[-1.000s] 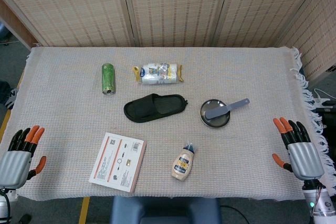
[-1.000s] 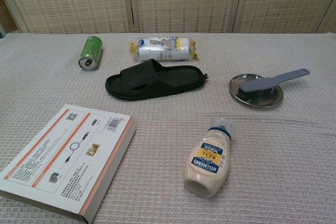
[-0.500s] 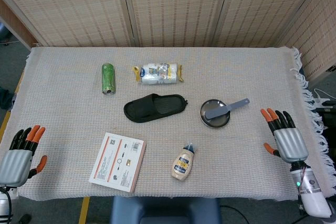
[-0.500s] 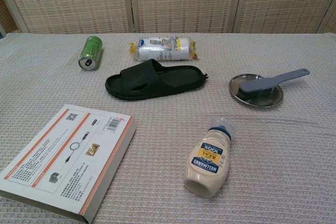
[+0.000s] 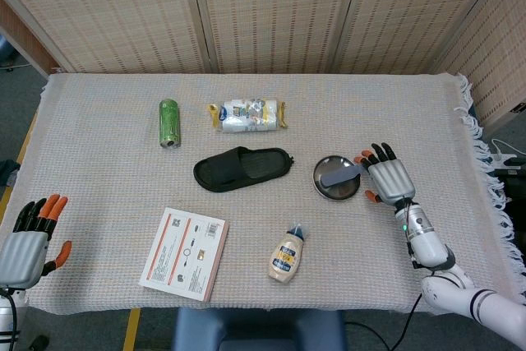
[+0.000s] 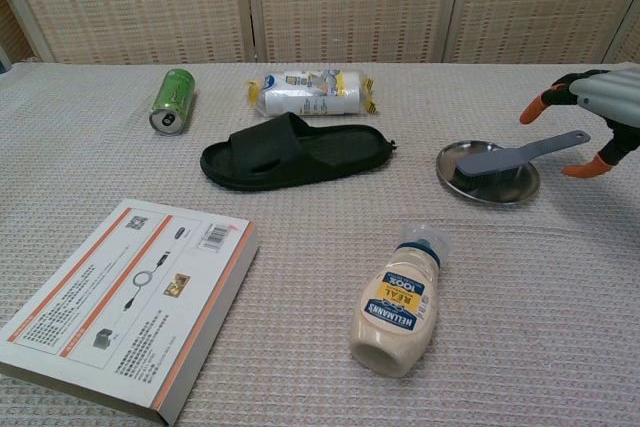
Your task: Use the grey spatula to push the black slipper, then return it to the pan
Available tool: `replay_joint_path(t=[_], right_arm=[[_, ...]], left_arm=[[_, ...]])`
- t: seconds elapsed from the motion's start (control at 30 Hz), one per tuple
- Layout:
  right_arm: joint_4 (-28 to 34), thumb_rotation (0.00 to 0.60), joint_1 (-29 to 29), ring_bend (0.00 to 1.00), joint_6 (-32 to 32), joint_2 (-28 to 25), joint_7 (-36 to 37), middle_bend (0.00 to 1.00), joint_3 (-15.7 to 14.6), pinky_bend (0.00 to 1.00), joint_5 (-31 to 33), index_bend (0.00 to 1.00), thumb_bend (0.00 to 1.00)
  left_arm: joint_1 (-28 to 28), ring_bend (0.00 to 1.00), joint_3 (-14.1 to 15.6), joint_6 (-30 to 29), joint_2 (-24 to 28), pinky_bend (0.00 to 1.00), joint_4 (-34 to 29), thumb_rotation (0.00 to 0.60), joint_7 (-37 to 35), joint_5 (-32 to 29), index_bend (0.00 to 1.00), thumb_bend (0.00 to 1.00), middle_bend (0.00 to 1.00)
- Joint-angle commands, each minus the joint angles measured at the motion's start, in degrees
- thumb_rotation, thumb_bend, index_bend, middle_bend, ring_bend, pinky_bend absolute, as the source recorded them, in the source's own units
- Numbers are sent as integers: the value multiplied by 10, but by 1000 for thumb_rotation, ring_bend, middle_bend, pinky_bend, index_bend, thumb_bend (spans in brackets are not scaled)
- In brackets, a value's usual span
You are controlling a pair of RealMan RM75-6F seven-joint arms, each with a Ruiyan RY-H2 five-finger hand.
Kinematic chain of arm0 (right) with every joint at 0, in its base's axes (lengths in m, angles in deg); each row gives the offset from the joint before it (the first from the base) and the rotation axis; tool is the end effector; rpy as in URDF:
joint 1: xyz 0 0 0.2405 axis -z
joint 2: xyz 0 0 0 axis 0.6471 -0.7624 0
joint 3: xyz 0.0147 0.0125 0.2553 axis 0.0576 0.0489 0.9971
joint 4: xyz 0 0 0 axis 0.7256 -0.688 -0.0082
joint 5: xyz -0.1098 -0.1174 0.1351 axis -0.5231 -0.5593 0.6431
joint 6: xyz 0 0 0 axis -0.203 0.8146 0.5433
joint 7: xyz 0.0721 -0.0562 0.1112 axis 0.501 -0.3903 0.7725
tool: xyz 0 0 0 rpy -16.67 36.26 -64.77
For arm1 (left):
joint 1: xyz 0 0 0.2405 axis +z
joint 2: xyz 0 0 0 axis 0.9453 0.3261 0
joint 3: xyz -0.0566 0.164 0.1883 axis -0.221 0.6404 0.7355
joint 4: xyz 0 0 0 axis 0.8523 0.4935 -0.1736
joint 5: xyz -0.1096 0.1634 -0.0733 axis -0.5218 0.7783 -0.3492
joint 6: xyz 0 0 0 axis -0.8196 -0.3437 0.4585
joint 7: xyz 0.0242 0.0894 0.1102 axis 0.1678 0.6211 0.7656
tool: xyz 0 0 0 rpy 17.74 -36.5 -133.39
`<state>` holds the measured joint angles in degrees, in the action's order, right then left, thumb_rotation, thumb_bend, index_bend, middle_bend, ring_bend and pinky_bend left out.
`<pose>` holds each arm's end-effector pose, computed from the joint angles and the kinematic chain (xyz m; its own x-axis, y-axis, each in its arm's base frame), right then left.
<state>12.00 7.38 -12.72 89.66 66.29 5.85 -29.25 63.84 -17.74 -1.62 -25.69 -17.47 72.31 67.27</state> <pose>-0.2689 -0.3640 0.0384 0.6262 -0.2008 0.7533 -0.7781 -0.2207 0.5880 -0.3180 0.1948 0.1431 0.4895 -0.0052 0.8720 0.8713 -0.0378 -0.4893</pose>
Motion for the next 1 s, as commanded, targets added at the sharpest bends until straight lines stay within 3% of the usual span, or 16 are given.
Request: replay_joint_path(t=[0.03,0.37,0.67,1.0], right_arm=[[-45,600,-24,0,-23,36,18,189,1,0,9,253,163],[-114,600,-59,0,-42,87,52,193,-3,0,6,254,165],[-144,600,-75,50,-41,115,56,268,-1,0,14,376,220],[-168,600,-82,70,-41,128,54,279,-2,7,23,388,234]], left_arm=[[1,0,-1,3,2,62,-1,600,-2,-5,0,420,0],[-2,0,-2,14,5,61,-2,600,-4,-15,0,420,0],[-3,0,-3,18,8,62,-1,600,-12,-20,0,422,0],[-4,0,-4,21,9,62,-1,600,-13,-25,0,423,0]])
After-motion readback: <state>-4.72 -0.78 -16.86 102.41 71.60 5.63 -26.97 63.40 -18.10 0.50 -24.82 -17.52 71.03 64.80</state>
